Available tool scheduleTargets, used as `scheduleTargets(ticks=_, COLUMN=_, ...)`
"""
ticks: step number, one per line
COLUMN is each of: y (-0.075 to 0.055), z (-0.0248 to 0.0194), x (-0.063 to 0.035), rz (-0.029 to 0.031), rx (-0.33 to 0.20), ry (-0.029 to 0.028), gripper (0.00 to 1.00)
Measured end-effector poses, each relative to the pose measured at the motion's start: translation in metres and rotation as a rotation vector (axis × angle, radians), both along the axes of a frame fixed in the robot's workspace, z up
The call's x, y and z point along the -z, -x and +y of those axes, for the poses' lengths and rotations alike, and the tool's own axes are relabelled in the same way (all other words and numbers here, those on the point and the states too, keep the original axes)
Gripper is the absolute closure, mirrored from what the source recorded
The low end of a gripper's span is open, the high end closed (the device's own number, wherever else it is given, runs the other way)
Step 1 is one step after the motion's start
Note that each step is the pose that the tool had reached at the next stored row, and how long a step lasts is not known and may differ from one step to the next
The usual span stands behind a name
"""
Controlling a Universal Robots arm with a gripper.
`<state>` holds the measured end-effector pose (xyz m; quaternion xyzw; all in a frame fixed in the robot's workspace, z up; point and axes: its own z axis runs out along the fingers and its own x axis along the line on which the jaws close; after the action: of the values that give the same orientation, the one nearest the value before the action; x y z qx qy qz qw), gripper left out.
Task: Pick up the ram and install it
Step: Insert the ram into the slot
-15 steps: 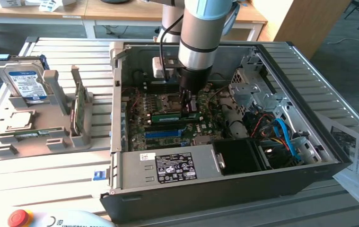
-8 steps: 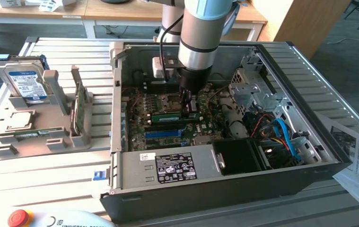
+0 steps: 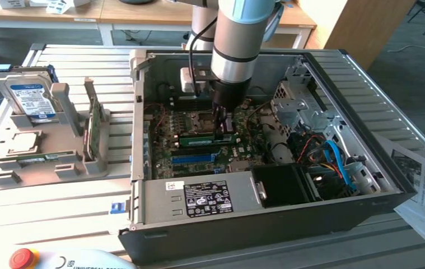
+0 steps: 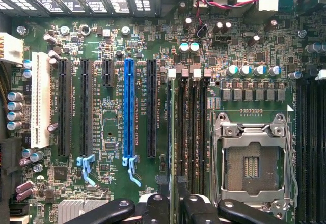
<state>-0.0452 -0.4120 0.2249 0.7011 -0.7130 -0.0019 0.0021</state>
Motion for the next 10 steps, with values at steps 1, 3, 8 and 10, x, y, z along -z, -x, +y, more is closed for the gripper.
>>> scheduleTargets(ticks=1, y=0.0000, z=0.0001, x=-0.0001, rz=-0.0001, rx=0.000, ry=-0.0002, gripper=0.80)
scheduleTargets(ticks=3, y=0.0000, z=0.0000, x=-0.0012, rz=0.0001, rx=0.000, ry=0.0001, gripper=0.80)
scheduleTargets(ticks=8, y=0.0000, z=0.0000, x=-0.0044, rz=0.0000, rx=0.000, ry=0.0000, gripper=0.80)
scheduleTargets(ticks=10, y=0.0000, z=0.0000, x=-0.0052, rz=0.0001, rx=0.000, ry=0.0001, gripper=0.80)
